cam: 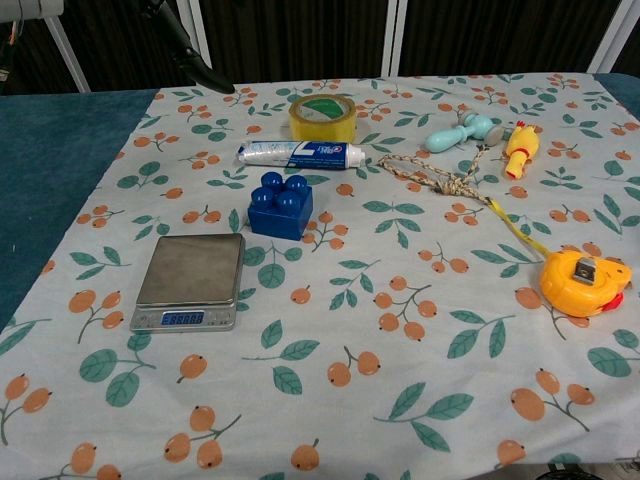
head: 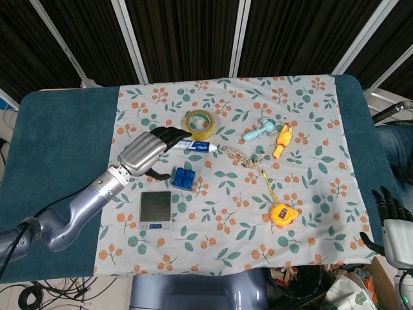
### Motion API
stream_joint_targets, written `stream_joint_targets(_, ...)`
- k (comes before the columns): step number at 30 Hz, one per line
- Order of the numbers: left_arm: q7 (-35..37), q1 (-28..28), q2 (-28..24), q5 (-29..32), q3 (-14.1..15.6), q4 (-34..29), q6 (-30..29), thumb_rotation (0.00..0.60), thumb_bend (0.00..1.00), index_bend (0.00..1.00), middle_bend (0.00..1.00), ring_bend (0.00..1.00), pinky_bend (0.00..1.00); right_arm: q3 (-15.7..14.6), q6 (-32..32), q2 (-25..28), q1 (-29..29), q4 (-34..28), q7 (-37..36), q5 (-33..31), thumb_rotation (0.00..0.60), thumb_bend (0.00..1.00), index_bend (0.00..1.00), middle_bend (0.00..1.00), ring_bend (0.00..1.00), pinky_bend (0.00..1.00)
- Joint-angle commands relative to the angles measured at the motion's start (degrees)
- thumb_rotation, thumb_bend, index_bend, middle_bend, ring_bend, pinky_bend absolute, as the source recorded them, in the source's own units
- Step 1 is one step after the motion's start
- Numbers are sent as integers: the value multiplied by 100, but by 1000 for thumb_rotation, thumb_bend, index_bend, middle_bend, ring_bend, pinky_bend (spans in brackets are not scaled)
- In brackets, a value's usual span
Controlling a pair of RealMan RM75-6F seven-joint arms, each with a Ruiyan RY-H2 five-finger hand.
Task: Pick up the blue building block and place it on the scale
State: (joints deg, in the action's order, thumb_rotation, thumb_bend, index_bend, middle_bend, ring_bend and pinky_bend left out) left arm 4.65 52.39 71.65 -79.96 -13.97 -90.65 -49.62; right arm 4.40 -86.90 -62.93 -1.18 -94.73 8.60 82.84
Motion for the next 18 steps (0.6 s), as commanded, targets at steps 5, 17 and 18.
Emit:
stream_joint_targets(5, -38, -73, -23, -15, 81, -27, -109, 600, 9, 109, 156, 104, 199, 3, -2, -4, -8, -11, 16, 11, 600, 131, 22, 0, 121, 236)
stream_joint_targets(17, -9, -100, -145, -15, 89, -91, -200, 600, 9, 109, 161, 116, 205, 14, 34, -20, -20, 9, 37, -39, 600, 132, 22, 0, 121, 236)
stream_joint_targets(18, -17, -99, -142, -16, 98, -87, -194, 600, 9, 109, 161, 116, 207, 14, 30, -17, -17, 7, 32, -38, 600, 132, 22, 0, 121, 236)
